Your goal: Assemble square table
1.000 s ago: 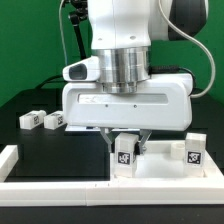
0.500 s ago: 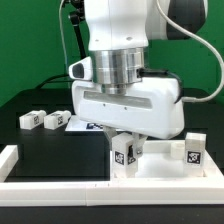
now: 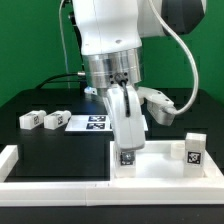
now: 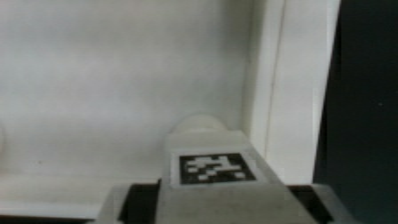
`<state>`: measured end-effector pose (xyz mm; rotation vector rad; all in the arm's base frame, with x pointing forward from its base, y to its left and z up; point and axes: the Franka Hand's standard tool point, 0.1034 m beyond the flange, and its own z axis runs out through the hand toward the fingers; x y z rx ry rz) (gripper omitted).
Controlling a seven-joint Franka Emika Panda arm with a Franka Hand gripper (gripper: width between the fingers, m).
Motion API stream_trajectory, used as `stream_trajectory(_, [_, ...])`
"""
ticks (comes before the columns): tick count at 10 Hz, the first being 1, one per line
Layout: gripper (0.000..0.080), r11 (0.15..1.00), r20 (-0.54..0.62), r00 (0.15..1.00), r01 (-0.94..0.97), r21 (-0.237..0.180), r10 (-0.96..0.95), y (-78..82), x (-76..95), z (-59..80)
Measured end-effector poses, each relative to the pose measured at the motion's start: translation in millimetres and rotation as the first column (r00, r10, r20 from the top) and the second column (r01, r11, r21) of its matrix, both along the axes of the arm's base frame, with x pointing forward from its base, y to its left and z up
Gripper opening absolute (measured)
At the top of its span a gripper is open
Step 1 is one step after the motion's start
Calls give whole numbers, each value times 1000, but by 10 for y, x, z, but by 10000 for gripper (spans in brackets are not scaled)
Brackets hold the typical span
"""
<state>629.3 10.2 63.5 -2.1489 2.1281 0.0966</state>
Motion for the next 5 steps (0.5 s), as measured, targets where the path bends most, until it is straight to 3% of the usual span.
stream_trajectory(2, [291, 999, -5, 999, 34, -1, -34, 13, -2, -1])
stream_trajectory(3, [421, 1000, -5, 1000, 29, -1, -29, 22, -5, -5])
stream_trajectory(4, [421, 992, 12, 992, -127, -18, 127, 30, -14, -17])
stream_trajectory(5, [556, 945, 40, 944, -326, -40, 327, 38, -8, -6])
